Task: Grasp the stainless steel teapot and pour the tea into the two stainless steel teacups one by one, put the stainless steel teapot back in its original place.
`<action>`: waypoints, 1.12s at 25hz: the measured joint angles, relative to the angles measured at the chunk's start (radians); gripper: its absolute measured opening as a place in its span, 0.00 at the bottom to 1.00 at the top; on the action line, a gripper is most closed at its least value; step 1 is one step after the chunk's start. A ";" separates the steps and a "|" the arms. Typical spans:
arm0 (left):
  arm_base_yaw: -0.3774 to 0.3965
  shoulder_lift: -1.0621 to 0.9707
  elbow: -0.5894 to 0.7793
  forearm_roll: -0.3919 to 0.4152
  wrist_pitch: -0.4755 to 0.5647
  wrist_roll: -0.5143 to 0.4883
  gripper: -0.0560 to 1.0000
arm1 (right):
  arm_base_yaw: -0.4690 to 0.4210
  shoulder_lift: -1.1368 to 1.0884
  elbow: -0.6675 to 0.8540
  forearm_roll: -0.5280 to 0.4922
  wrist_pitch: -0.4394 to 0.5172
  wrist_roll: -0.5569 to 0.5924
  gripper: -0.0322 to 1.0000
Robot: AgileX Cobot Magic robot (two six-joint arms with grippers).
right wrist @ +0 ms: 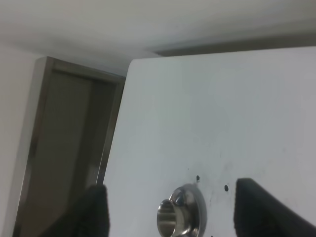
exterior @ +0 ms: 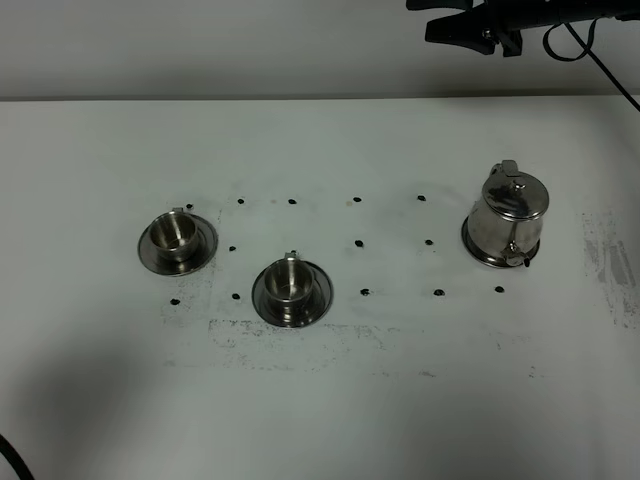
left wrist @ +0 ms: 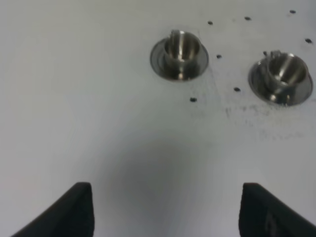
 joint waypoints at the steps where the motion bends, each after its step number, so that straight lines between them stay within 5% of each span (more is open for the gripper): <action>1: -0.008 -0.018 0.022 0.001 0.006 -0.003 0.63 | 0.000 0.000 0.000 0.000 0.000 0.000 0.54; 28: -0.037 -0.326 0.157 0.000 0.007 0.005 0.63 | 0.000 0.000 0.000 0.000 0.000 0.003 0.54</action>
